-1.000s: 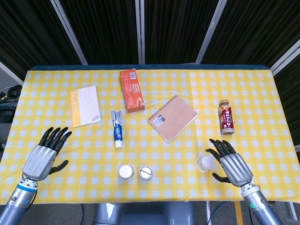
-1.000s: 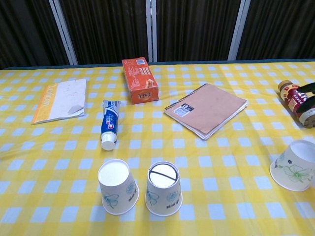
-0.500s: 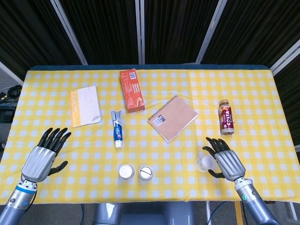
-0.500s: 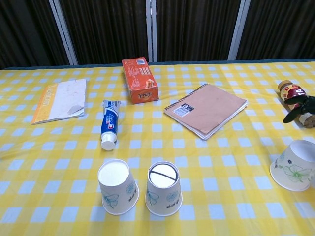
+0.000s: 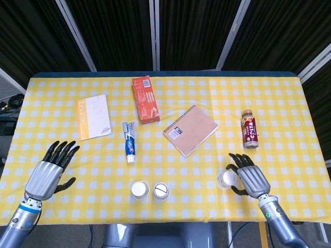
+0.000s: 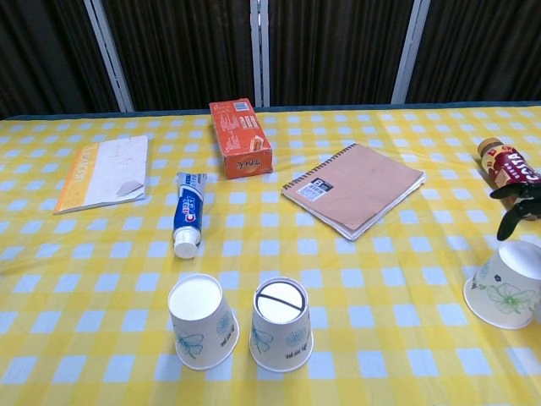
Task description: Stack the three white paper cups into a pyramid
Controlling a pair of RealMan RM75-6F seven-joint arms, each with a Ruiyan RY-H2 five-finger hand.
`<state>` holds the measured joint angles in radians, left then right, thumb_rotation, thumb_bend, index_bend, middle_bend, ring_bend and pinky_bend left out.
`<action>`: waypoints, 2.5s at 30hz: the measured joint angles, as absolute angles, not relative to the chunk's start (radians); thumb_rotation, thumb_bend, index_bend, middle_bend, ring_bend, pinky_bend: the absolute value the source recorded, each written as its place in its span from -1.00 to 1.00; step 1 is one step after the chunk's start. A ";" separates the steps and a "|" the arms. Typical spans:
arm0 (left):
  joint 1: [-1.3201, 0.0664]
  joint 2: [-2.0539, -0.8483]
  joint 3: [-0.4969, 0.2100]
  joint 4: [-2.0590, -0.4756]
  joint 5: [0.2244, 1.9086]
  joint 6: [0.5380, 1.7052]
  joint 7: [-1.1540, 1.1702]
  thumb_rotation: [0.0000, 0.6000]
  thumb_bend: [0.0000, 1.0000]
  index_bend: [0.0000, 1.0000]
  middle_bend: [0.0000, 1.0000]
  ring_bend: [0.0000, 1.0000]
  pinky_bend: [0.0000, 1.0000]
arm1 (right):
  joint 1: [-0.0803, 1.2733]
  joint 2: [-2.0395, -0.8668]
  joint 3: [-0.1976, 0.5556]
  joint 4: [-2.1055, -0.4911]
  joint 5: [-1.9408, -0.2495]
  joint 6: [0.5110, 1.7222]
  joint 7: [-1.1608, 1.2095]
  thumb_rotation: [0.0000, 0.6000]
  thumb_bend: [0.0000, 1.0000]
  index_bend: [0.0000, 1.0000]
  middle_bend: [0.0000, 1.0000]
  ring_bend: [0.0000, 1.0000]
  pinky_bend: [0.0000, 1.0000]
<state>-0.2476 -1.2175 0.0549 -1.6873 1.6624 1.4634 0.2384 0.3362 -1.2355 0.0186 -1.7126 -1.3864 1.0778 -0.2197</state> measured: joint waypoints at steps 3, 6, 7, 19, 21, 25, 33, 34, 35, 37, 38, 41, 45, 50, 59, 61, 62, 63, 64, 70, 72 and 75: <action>-0.246 -1.217 0.053 -1.688 1.665 1.462 0.238 1.00 -0.54 -1.00 -1.00 -1.00 -1.00 | 0.338 -1.239 0.018 -1.709 -1.382 1.077 -0.219 1.00 -0.54 -0.18 -0.80 -1.00 -0.86; -0.245 -1.217 0.051 -1.688 1.664 1.460 0.238 1.00 -0.54 -0.99 -1.00 -1.00 -1.00 | 0.338 -1.242 0.018 -1.707 -1.387 1.081 -0.216 1.00 -0.51 -0.11 -0.75 -1.00 -0.83; -0.245 -1.217 0.049 -1.688 1.664 1.459 0.237 1.00 -0.54 -0.99 -1.00 -1.00 -1.00 | 0.338 -1.245 0.017 -1.706 -1.391 1.085 -0.215 1.00 -0.51 -0.09 -0.73 -1.00 -0.82; -0.238 -1.212 0.040 -1.687 1.666 1.457 0.226 1.00 -0.54 -0.99 -1.00 -1.00 -1.00 | 0.344 -1.258 0.029 -1.725 -1.437 1.129 -0.200 1.00 -0.51 -0.04 -0.70 -1.00 -0.78; -0.237 -1.211 0.038 -1.687 1.664 1.456 0.224 1.00 -0.54 -0.99 -1.00 -1.00 -1.00 | 0.350 -1.253 0.036 -1.739 -1.447 1.134 -0.196 1.00 -0.51 -0.04 -0.70 -1.00 -0.78; -0.236 -1.209 0.035 -1.688 1.661 1.455 0.219 1.00 -0.54 -0.99 -1.00 -1.00 -1.00 | 0.368 -1.240 0.055 -1.779 -1.467 1.139 -0.194 1.00 -0.50 -0.04 -0.70 -1.00 -0.77; -0.232 -1.201 0.030 -1.687 1.659 1.456 0.202 1.00 -0.54 -0.99 -1.00 -1.00 -1.00 | 0.451 -1.212 0.126 -1.902 -1.470 1.094 -0.212 1.00 -0.51 -0.03 -0.69 -1.00 -0.75; -0.232 -1.200 0.030 -1.687 1.659 1.456 0.199 1.00 -0.54 -0.99 -1.00 -1.00 -1.00 | 0.463 -1.212 0.135 -1.911 -1.466 1.084 -0.213 1.00 -0.51 -0.03 -0.69 -1.00 -0.75; -0.231 -1.199 0.029 -1.686 1.659 1.457 0.195 1.00 -0.54 -0.99 -1.00 -1.00 -1.00 | 0.474 -1.214 0.143 -1.920 -1.462 1.073 -0.214 1.00 -0.51 -0.03 -0.69 -1.00 -0.75; -0.231 -1.197 0.028 -1.685 1.659 1.456 0.190 1.00 -0.54 -0.99 -1.00 -1.00 -1.00 | 0.499 -1.217 0.156 -1.941 -1.453 1.049 -0.211 1.00 -0.51 -0.02 -0.68 -1.00 -0.75; -0.231 -1.196 0.028 -1.684 1.658 1.455 0.186 1.00 -0.54 -0.99 -1.00 -1.00 -1.00 | 0.513 -1.221 0.164 -1.951 -1.450 1.038 -0.210 1.00 -0.51 -0.02 -0.68 -1.00 -0.75; -0.232 -1.192 0.025 -1.684 1.656 1.454 0.172 1.00 -0.54 -0.99 -1.00 -1.00 -1.00 | 0.543 -1.235 0.181 -1.969 -1.444 1.021 -0.221 1.00 -0.51 -0.02 -0.68 -1.00 -0.75; -0.233 -1.186 0.021 -1.681 1.653 1.451 0.155 1.00 -0.54 -0.99 -1.00 -1.00 -1.00 | 0.579 -1.263 0.197 -1.999 -1.430 0.998 -0.260 1.00 -0.51 -0.02 -0.68 -1.00 -0.75; -0.235 -1.179 0.020 -1.680 1.647 1.439 0.144 1.00 -0.54 -0.99 -1.00 -1.00 -1.00 | 0.627 -1.307 0.211 -2.027 -1.373 0.972 -0.333 1.00 -0.51 -0.02 -0.68 -1.00 -0.75; -0.232 -1.171 0.020 -1.683 1.656 1.441 0.134 1.00 -0.54 -0.99 -1.00 -1.00 -1.00 | 0.663 -1.378 0.196 -2.056 -1.323 0.973 -0.403 1.00 -0.51 -0.02 -0.68 -1.00 -0.75; -0.231 -1.169 0.020 -1.684 1.658 1.442 0.131 1.00 -0.54 -0.99 -1.00 -1.00 -1.00 | 0.665 -1.390 0.187 -2.061 -1.319 0.980 -0.421 1.00 -0.51 -0.02 -0.68 -1.00 -0.75; -0.231 -1.168 0.020 -1.684 1.658 1.441 0.129 1.00 -0.54 -0.99 -1.00 -1.00 -1.00 | 0.666 -1.396 0.183 -2.063 -1.317 0.984 -0.431 1.00 -0.51 -0.02 -0.68 -1.00 -0.75; -0.232 -1.168 0.019 -1.684 1.658 1.440 0.128 1.00 -0.54 -0.99 -1.00 -1.00 -1.00 | 0.667 -1.405 0.177 -2.067 -1.314 0.992 -0.443 1.00 -0.51 -0.02 -0.68 -1.00 -0.75; -0.232 -1.168 0.019 -1.684 1.656 1.437 0.128 1.00 -0.54 -0.99 -1.00 -1.00 -1.00 | 0.668 -1.411 0.173 -2.068 -1.311 0.997 -0.452 1.00 -0.51 -0.02 -0.68 -1.00 -0.75; -0.235 -1.164 0.016 -1.681 1.647 1.426 0.118 1.00 -0.54 -0.99 -1.00 -1.00 -1.00 | 0.673 -1.437 0.153 -2.072 -1.285 1.015 -0.490 1.00 -0.51 -0.02 -0.68 -1.00 -0.75; -0.236 -1.163 0.016 -1.681 1.645 1.421 0.115 1.00 -0.54 -0.99 -1.00 -1.00 -1.00 | 0.676 -1.449 0.150 -2.069 -1.277 1.018 -0.493 1.00 -0.51 -0.02 -0.68 -1.00 -0.75; -0.241 -1.161 0.016 -1.683 1.642 1.406 0.112 1.00 -0.54 -0.99 -1.00 -1.00 -1.00 | 0.682 -1.464 0.146 -2.063 -1.273 1.020 -0.495 1.00 -0.51 -0.02 -0.68 -1.00 -0.75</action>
<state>-0.2412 -1.1613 0.0158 -1.6834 1.6416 1.4062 0.1115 0.6825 -1.4636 0.1462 -2.0635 -1.2733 1.0202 -0.4952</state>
